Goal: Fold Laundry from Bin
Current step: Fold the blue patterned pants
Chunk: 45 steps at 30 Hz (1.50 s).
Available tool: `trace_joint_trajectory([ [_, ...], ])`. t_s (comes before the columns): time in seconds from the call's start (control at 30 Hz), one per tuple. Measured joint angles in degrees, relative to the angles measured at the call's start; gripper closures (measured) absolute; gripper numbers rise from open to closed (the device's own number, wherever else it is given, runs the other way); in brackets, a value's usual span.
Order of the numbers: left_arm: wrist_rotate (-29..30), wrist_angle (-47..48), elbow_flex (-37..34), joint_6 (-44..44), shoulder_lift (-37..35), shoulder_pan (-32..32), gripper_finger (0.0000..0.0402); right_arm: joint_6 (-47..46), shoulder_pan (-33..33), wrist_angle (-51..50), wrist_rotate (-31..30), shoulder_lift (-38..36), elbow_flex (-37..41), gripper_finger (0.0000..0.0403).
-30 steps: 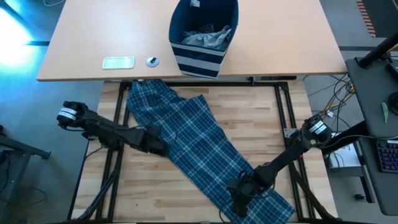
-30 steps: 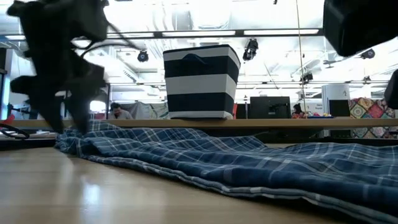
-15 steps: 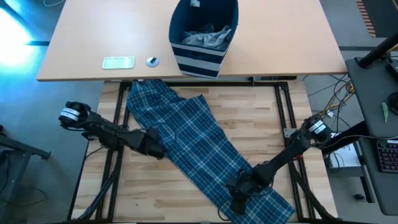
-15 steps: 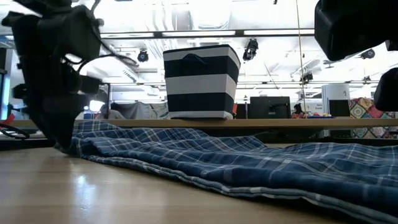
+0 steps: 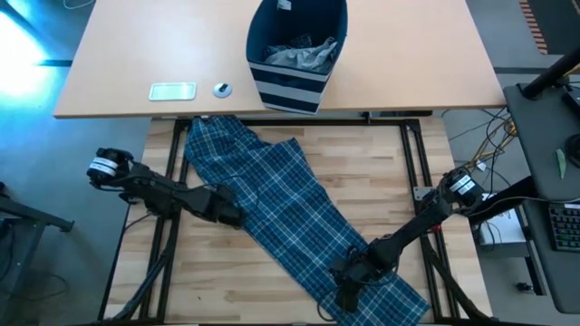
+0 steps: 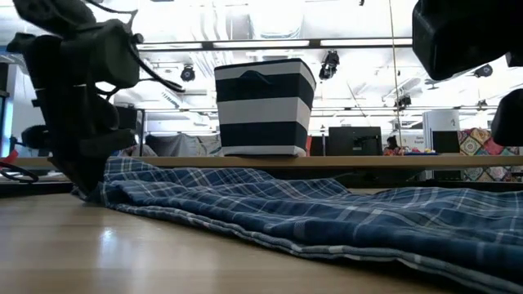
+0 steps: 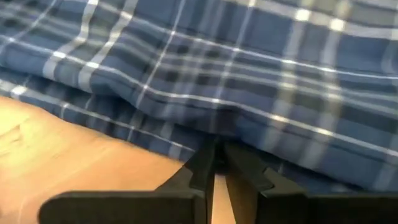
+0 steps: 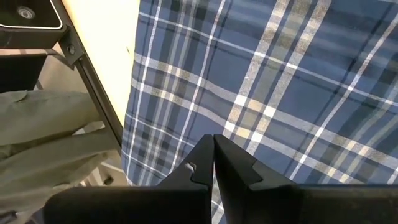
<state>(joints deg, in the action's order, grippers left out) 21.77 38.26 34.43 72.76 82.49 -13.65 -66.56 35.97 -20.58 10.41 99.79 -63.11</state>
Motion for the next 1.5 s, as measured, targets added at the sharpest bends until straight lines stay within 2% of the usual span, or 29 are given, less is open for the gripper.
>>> trace_joint_trajectory([
  [0.17,3.3,-2.0,-3.1,3.8,-0.2,0.0,0.0398,-0.7,0.1,0.1,0.0,0.0,0.3,0.0394],
  [0.37,5.7,5.9,-3.1,8.3,-0.1,0.5,0.0401,-2.5,1.6,0.0,0.0,0.0,1.4,0.0394],
  [0.67,5.6,6.0,-2.4,9.1,-0.4,1.0,0.0401,-3.7,2.8,2.6,-2.4,4.0,2.7,0.0394],
  [0.83,5.7,6.0,-2.4,9.2,-0.3,1.0,0.0401,-4.3,3.7,3.8,-0.1,6.5,2.6,0.0394],
  [1.33,5.2,10.8,-1.9,14.2,-0.4,1.0,0.0402,-11.5,7.9,2.7,3.1,6.4,2.8,0.0394],
  [1.5,2.6,13.2,2.4,9.1,-2.0,1.0,0.0386,-11.6,7.4,2.1,1.3,3.5,2.1,0.0394],
])
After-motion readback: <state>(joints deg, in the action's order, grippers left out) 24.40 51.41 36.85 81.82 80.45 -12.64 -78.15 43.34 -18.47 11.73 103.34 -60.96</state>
